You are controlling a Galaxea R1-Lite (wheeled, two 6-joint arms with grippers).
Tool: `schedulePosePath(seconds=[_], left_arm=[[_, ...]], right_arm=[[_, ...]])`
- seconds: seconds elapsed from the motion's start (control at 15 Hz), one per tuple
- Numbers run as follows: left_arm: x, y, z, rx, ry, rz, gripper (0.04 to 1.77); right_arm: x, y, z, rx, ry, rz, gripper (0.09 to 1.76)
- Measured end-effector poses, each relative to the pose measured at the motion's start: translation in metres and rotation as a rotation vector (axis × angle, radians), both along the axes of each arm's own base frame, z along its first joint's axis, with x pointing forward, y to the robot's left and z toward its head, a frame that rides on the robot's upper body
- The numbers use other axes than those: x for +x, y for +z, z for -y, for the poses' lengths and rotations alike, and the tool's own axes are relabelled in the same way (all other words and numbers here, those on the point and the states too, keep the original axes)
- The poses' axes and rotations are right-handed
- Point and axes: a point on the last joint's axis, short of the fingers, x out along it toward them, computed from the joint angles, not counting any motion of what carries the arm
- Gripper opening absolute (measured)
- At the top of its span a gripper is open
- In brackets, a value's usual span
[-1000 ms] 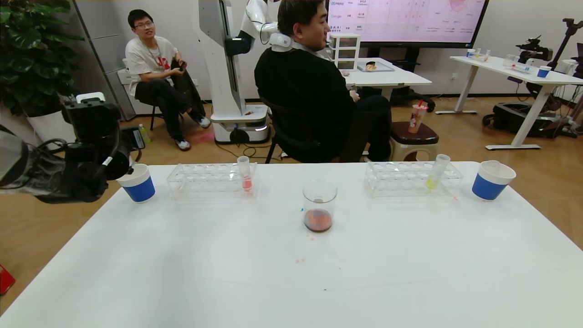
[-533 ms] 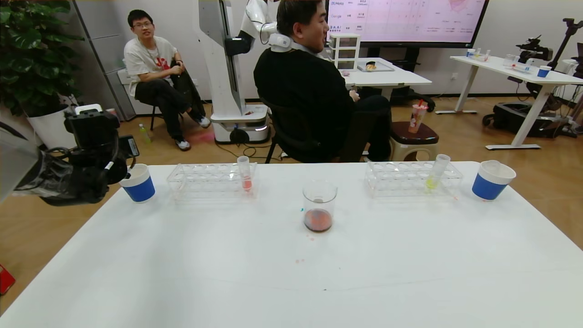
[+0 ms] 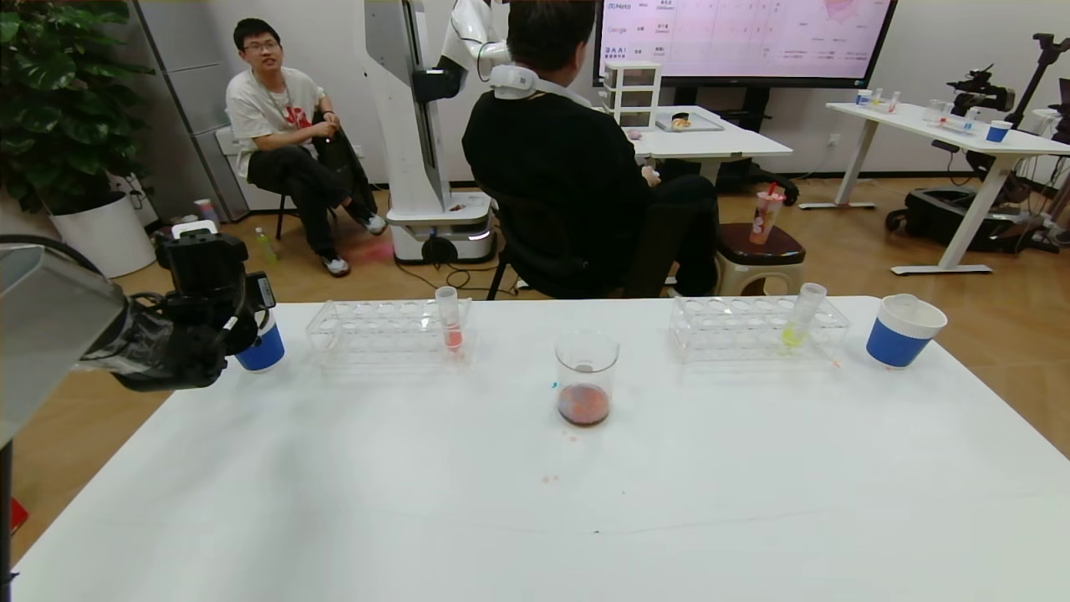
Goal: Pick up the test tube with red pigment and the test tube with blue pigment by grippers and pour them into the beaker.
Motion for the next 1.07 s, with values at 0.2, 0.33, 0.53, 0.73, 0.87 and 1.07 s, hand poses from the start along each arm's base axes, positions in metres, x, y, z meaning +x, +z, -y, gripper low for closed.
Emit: schedulePosePath(seconds=[0.2, 0.33, 0.53, 0.73, 0.87, 1.07], left_arm=[[0.001, -0.006, 0.002, -0.001, -0.005, -0.013, 0.77], [0.001, -0.004, 0.004, 0.000, -0.003, -0.009, 1.44], [-0.001, 0.004, 0.007, 0.008, 0.023, 0.007, 1.75], [-0.010, 0.017, 0.021, 0.010, -0.002, 0.017, 1.75], [-0.023, 0.030, 0.033, 0.013, -0.030, 0.020, 1.75], [-0.050, 0.043, 0.057, 0.011, -0.097, 0.007, 1.75]], right_arm=[[0.000, 0.000, 0.000, 0.000, 0.000, 0.000, 1.74], [0.000, 0.000, 0.000, 0.000, 0.000, 0.000, 1.74], [0.000, 0.000, 0.000, 0.000, 0.000, 0.000, 1.74], [0.000, 0.000, 0.000, 0.000, 0.000, 0.000, 1.74], [0.000, 0.000, 0.000, 0.000, 0.000, 0.000, 1.74], [0.000, 0.000, 0.000, 0.000, 0.000, 0.000, 1.74]])
